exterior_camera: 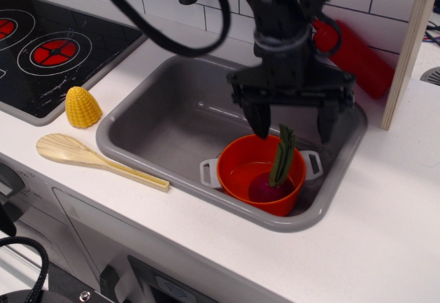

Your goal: Take beet from pot sink

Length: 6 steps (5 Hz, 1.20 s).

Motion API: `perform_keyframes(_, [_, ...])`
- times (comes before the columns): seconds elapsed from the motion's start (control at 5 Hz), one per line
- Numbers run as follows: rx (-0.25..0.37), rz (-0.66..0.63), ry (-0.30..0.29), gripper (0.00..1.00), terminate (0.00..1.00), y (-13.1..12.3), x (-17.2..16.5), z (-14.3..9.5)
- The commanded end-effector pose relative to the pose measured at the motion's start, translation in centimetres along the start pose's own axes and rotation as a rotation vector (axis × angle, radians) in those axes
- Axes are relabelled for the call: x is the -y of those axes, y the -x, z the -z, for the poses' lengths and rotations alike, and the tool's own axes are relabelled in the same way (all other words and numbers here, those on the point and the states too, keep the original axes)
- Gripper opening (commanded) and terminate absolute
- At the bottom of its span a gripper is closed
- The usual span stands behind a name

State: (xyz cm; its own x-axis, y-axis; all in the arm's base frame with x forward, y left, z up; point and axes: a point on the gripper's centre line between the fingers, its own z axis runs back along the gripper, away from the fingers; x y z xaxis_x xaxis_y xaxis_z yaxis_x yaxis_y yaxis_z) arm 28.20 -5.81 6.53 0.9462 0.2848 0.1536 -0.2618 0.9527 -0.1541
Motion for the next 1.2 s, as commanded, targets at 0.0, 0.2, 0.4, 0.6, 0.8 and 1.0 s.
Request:
perform_keyframes(0.0, [0.066, 0.045, -0.057, 1.0, 0.0, 0.4, 0.2, 0.4])
perform_keyframes(0.2, [0.052, 0.027, -0.076, 0.0, 0.0, 0.4, -0.1, 1.0])
perform_keyframes(0.4, [0.042, 0.018, -0.099, 0.0, 0.0, 0.4, -0.3, 1.4])
perform_keyframes(0.6, [0.04, 0.009, -0.086, 0.0, 0.0, 0.2, -0.6, 1.1])
perform_keyframes(0.8, [0.051, -0.002, -0.098, 0.0, 0.0, 0.0, -0.8, -0.7])
perform_keyframes(1.0, [0.083, -0.037, -0.074, 0.0, 0.0, -0.6, -1.3, -3.2])
